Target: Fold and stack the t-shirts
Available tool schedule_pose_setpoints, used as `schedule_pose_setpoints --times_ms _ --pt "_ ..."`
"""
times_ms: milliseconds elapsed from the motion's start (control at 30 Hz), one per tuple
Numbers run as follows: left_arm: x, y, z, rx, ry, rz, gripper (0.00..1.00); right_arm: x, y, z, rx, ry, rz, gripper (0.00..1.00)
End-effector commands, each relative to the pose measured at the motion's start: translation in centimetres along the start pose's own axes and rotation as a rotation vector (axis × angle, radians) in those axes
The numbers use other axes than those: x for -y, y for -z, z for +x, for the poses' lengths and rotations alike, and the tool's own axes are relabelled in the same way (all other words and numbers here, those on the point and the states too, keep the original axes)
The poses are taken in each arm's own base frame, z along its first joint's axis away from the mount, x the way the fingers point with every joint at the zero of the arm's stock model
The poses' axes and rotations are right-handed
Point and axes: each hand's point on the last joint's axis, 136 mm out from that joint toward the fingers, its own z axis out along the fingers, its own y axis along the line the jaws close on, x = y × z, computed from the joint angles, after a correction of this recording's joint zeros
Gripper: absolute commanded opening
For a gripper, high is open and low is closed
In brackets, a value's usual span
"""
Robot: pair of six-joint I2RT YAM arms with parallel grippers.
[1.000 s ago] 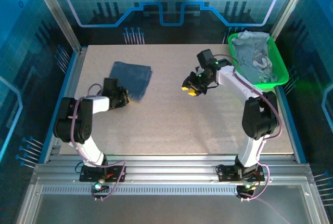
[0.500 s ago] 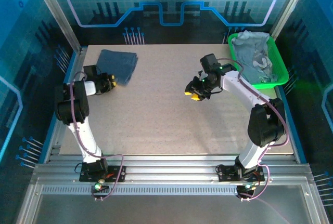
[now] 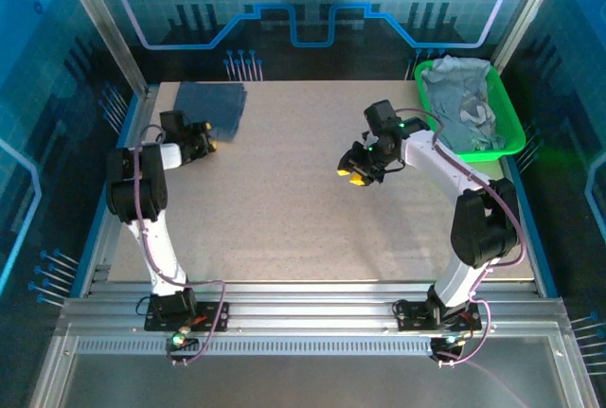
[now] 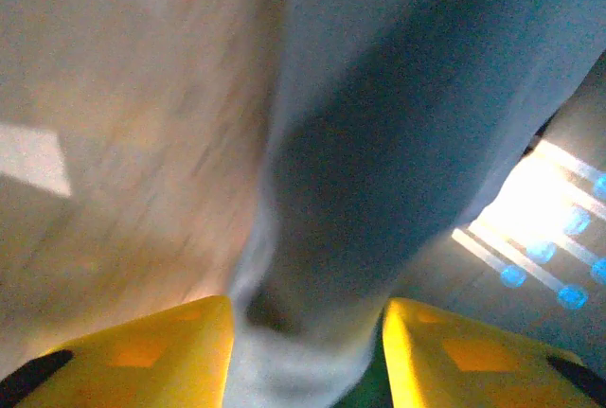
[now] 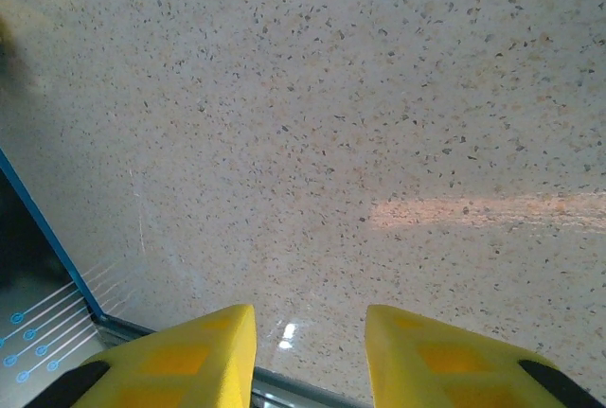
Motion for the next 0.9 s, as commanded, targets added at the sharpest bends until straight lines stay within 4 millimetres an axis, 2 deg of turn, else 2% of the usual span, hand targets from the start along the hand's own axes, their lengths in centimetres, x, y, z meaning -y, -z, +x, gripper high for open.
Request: schedule_pose_setpoints --times_ms 0,100,200,300,433,533,667,767,867 --pt "2.0 3.6 5.0 -0.034 -0.050 0.026 0.52 0.0 0.9 -0.1 0.023 0.002 -0.010 0.37" --pt "2.5 4.5 6.6 -0.042 -0.109 0.013 0.53 -0.2 0.9 -0.2 0.022 0.001 -0.015 0.37" --pt "3.3 3.7 6.3 -0.043 -0.145 0.009 0.47 -0.3 1.0 -0.3 0.025 0.003 -0.018 0.37" --pt "3.7 2.0 5.4 -0.041 -0.178 -0.006 0.39 0.0 1.0 0.0 0.020 0.004 -0.012 0.37" --pt "3.1 -1.3 4.2 -0.075 -0.179 -0.035 0.35 0.3 1.1 0.3 0.021 0.002 -0.015 0.37" --pt "2.3 -3.0 4.3 -0.109 -0.182 -0.055 0.34 0.4 1.1 0.4 0.022 0.003 -0.016 0.37" --pt "1.4 -4.4 4.8 -0.144 -0.184 -0.069 0.34 0.2 1.1 0.4 0.025 0.016 -0.035 0.37" --pt "1.4 -4.9 4.8 -0.159 -0.177 -0.052 0.36 -1.0 1.3 0.1 0.045 0.056 -0.093 0.37" --pt "3.0 -4.5 5.6 -0.178 -0.193 -0.003 0.39 -2.8 2.2 -0.3 0.098 0.131 -0.179 0.38"
